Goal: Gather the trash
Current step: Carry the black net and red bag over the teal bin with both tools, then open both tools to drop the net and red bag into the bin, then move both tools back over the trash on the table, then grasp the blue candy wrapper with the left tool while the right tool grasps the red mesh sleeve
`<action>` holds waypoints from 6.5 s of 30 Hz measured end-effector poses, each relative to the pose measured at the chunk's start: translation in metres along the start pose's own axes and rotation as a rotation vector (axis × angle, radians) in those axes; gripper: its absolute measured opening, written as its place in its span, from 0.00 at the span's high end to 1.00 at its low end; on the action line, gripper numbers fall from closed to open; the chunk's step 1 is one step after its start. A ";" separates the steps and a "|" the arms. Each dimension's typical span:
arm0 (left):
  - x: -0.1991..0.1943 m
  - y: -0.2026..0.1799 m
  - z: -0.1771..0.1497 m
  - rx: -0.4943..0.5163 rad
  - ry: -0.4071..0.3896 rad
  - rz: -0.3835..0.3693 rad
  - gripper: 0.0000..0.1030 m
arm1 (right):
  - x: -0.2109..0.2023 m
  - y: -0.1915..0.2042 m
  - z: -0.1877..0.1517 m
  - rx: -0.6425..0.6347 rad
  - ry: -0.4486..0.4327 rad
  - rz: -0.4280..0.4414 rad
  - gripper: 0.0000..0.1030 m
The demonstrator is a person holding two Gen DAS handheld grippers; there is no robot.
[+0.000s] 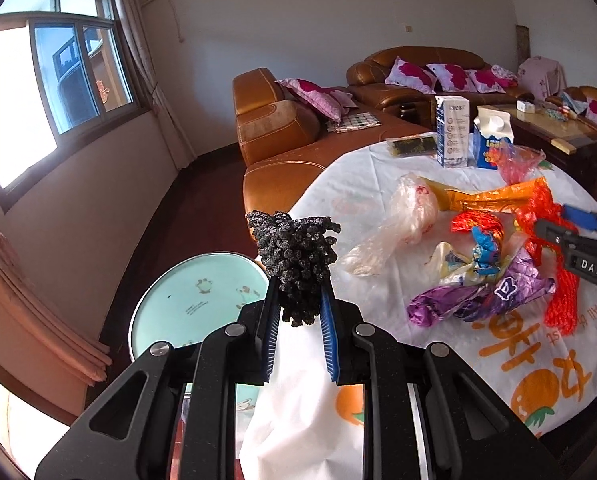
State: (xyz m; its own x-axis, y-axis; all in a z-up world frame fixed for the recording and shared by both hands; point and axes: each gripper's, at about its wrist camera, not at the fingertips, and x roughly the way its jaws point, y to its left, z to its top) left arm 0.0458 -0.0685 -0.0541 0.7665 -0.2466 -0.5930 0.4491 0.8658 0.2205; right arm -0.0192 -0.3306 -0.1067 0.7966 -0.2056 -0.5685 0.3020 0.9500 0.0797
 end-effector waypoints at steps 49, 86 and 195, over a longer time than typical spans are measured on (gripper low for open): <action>0.054 0.139 -0.036 -0.076 0.108 0.351 0.81 | 0.065 0.212 0.085 -0.322 -0.032 0.374 0.75; 0.080 0.143 -0.042 -0.035 0.157 0.403 0.80 | 0.098 0.287 0.067 -0.490 0.030 0.417 0.75; 0.066 -0.089 -0.008 -0.007 0.071 -0.187 1.00 | -0.016 -0.006 -0.011 0.009 0.160 0.063 0.89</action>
State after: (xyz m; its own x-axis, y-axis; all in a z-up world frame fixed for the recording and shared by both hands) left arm 0.0528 -0.1582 -0.1189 0.6355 -0.3723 -0.6764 0.5773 0.8108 0.0961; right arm -0.0398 -0.3308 -0.1072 0.7210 -0.1045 -0.6851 0.2593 0.9574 0.1269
